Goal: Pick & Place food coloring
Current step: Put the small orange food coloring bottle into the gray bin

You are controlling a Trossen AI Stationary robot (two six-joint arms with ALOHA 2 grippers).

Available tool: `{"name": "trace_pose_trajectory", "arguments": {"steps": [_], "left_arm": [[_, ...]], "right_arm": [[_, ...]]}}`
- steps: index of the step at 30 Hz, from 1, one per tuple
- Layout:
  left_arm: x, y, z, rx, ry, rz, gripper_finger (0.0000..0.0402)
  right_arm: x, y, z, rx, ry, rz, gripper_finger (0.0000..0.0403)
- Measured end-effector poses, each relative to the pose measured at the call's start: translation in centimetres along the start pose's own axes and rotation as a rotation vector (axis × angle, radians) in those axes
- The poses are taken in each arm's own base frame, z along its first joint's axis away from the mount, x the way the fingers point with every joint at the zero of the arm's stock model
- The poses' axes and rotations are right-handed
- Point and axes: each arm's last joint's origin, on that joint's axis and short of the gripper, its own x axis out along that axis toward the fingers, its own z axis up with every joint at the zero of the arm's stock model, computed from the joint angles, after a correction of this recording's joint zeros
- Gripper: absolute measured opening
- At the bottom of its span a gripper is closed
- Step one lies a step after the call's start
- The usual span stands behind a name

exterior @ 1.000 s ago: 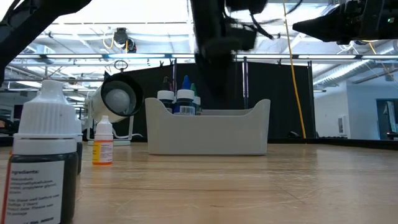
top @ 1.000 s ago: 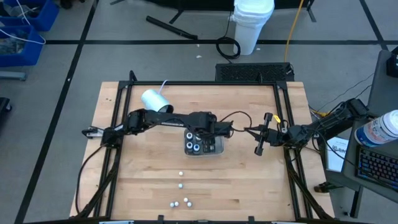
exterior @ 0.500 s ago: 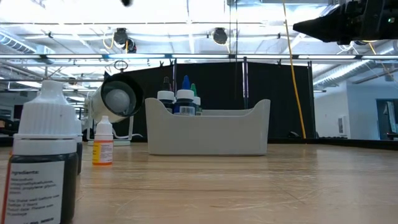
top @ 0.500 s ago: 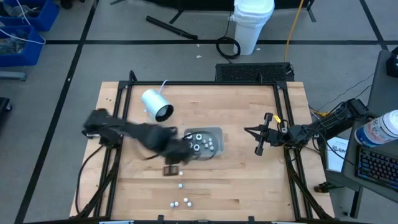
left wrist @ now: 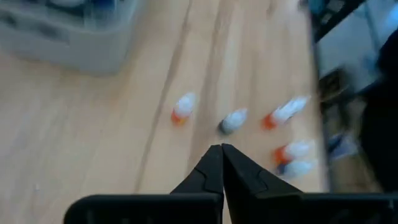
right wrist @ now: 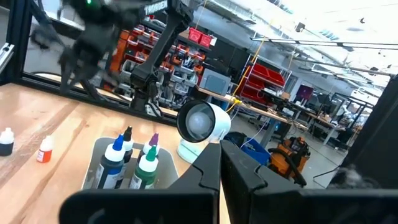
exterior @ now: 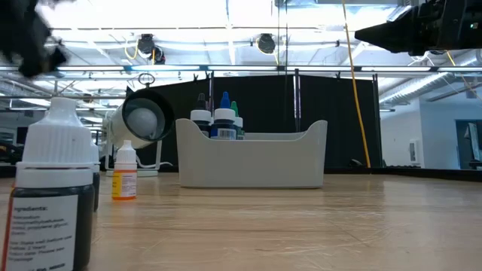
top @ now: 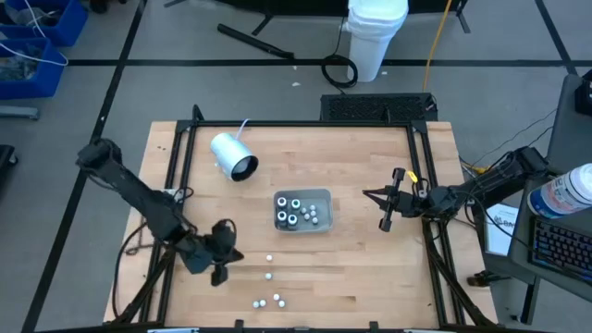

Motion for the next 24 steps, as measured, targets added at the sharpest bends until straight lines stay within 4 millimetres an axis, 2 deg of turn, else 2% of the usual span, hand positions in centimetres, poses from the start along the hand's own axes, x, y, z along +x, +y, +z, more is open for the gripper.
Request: {"name": "trace_pose_trajectory", "arguments": {"steps": [2,4,13,19,24], "left_arm": [[1.3,0.8,-1.7,0.039,-0.008,-0.014,0.0005],[2.1,1.1,-2.4,0.076,-0.036,-0.040,0.0008],[3.4,1.4,-4.4,0.361,-0.104,-0.016,0.0009],[3.6,1.9,-4.1,0.498,-0.097,-0.007,0.0009],[3.7,1.7,-3.2,0.590,-0.204,-0.064,0.0009]], "right_arm": [[0.0,0.1,-0.1,0.004,0.010,0.004,0.0000],[0.0,0.1,-0.3,0.005,0.022,0.009,0.0000],[0.1,0.4,-0.7,0.013,0.058,0.021,0.0000],[0.2,0.7,-1.3,0.032,0.113,0.041,0.0000],[0.3,1.0,-1.4,0.068,0.101,0.091,0.0000]]}}
